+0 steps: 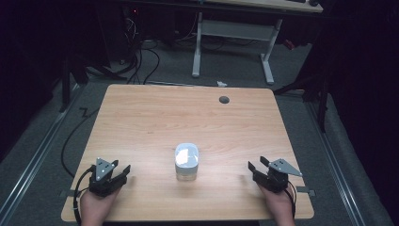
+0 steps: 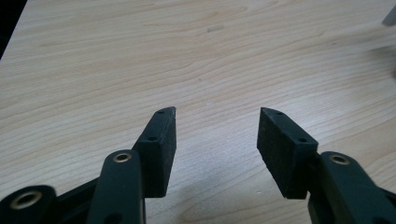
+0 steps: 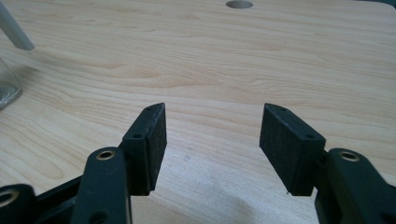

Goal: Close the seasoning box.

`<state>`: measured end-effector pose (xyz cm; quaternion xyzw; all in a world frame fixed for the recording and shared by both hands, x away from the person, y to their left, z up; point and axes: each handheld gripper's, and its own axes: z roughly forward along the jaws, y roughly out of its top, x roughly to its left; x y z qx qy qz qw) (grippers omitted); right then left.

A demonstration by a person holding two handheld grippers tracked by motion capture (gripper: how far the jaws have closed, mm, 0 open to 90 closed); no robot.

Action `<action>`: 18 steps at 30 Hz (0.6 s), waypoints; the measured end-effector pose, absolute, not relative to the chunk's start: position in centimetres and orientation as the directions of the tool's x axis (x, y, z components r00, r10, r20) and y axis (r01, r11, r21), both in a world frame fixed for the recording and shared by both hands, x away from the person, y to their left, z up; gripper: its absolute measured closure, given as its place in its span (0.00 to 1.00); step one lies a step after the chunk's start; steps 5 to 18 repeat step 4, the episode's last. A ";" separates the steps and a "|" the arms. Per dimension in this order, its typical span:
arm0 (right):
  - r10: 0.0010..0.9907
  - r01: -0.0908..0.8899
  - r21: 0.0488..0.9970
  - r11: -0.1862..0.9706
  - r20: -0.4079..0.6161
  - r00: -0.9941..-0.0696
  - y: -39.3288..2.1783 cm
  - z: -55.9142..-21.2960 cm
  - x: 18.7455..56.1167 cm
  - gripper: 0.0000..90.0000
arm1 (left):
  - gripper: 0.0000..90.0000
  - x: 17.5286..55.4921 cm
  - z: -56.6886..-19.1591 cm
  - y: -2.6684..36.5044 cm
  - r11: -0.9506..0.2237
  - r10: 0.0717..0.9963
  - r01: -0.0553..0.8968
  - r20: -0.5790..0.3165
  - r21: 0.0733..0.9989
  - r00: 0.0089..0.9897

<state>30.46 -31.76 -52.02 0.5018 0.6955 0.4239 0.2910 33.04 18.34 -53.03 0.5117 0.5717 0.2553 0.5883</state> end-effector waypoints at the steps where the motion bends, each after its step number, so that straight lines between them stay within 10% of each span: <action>1: 0.945 0.451 0.882 0.137 0.021 -0.327 -31.8 -52.0 30.5 0.46 | 0.53 33.0 -53.0 18.3 0.346 0.886 0.285 -0.411 0.894 0.216; 18: 0.949 0.450 0.882 0.137 0.014 -0.316 -31.5 -51.9 30.4 0.46 | 0.53 33.0 -53.2 18.4 0.331 0.889 0.295 -0.401 0.897 0.221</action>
